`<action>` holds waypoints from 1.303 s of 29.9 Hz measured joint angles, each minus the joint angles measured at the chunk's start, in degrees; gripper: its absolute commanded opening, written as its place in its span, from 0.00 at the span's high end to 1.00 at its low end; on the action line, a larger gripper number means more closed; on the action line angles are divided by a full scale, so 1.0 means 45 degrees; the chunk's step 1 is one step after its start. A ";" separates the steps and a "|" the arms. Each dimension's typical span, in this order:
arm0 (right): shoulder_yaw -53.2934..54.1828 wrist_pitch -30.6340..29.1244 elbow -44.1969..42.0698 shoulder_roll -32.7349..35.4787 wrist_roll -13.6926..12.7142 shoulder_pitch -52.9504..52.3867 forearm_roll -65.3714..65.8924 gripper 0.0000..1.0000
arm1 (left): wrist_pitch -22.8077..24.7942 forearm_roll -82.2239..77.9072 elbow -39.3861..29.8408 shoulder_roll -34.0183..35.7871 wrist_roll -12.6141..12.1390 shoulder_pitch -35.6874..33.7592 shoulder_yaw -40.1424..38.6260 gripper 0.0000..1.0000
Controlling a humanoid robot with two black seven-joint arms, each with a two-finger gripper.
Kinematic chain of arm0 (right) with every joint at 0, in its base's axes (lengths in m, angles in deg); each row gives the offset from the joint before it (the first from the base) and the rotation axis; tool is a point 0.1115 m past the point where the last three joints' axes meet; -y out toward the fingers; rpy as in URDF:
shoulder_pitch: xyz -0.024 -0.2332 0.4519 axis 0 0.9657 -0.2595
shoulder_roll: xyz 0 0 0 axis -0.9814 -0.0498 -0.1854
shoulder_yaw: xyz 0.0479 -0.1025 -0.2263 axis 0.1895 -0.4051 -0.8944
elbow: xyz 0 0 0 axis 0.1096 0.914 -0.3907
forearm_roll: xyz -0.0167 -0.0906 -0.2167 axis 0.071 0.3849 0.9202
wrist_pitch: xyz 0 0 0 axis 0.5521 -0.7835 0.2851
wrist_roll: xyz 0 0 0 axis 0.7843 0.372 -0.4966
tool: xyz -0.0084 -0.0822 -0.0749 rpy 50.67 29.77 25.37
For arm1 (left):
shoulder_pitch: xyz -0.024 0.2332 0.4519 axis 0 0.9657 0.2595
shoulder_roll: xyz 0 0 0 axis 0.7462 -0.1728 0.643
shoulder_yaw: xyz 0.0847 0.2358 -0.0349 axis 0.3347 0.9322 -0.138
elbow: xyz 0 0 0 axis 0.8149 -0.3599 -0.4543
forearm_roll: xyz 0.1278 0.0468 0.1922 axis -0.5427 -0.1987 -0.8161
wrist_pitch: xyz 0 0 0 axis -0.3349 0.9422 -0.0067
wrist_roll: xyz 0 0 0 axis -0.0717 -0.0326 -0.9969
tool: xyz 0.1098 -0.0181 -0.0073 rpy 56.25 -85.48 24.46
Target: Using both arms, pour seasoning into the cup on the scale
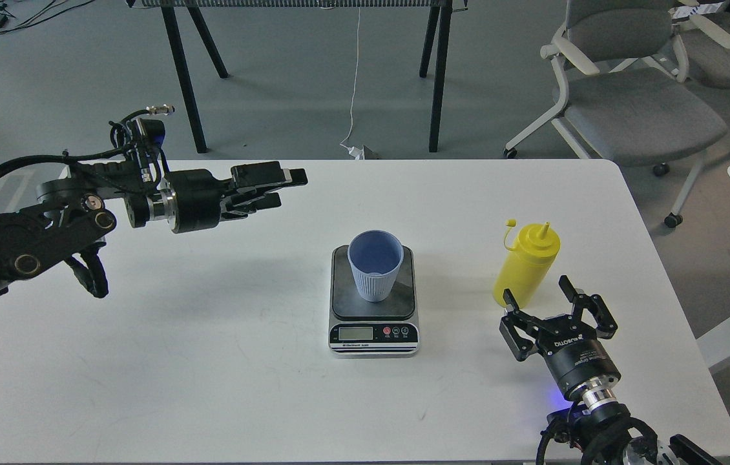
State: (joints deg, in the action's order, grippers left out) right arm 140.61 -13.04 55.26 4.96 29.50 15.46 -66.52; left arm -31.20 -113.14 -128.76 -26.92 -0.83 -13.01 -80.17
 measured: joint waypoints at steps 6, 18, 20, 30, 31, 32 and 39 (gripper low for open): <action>0.0140 0.0000 0.1269 0.0636 0.0086 0.1474 0.0013 0.05 | 0.0000 0.0001 0.0002 0.0007 0.0000 0.0000 -0.0002 0.00; 0.3082 0.0000 0.2386 0.5248 0.0105 0.2804 0.0014 0.05 | 0.0000 0.0150 0.0001 0.0021 0.0000 0.0006 -0.0176 0.00; 0.3247 0.0000 0.2135 0.6351 0.0078 0.1665 0.0019 0.05 | 0.0000 0.0190 -0.0004 0.0016 0.0000 -0.0029 -0.0207 0.00; -0.1053 -0.0001 -0.1221 0.8382 0.0038 -0.7353 0.0989 0.04 | 0.0000 0.0742 0.0002 0.0091 0.0000 -0.0135 -0.1921 0.00; -0.1877 -0.0001 -0.1504 0.8356 0.0064 -0.8252 0.1016 0.04 | 0.0000 0.0957 0.0013 0.0102 0.0000 -0.0134 -0.2063 0.00; -0.2723 -0.0001 -0.1812 0.8275 0.0099 -0.9185 0.1034 0.04 | 0.0000 0.1222 0.0033 0.0111 0.0000 -0.0125 -0.2210 0.00; -0.4551 -0.0001 -0.3855 0.6697 0.0149 -1.1503 0.1070 0.03 | 0.0000 0.2145 0.0221 0.0165 0.0000 -0.0109 -0.3269 0.00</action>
State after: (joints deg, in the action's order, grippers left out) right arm 120.13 -13.05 37.91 35.09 30.17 -36.30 -61.70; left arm -31.20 -103.48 -127.77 -26.18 -0.83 -13.51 -94.88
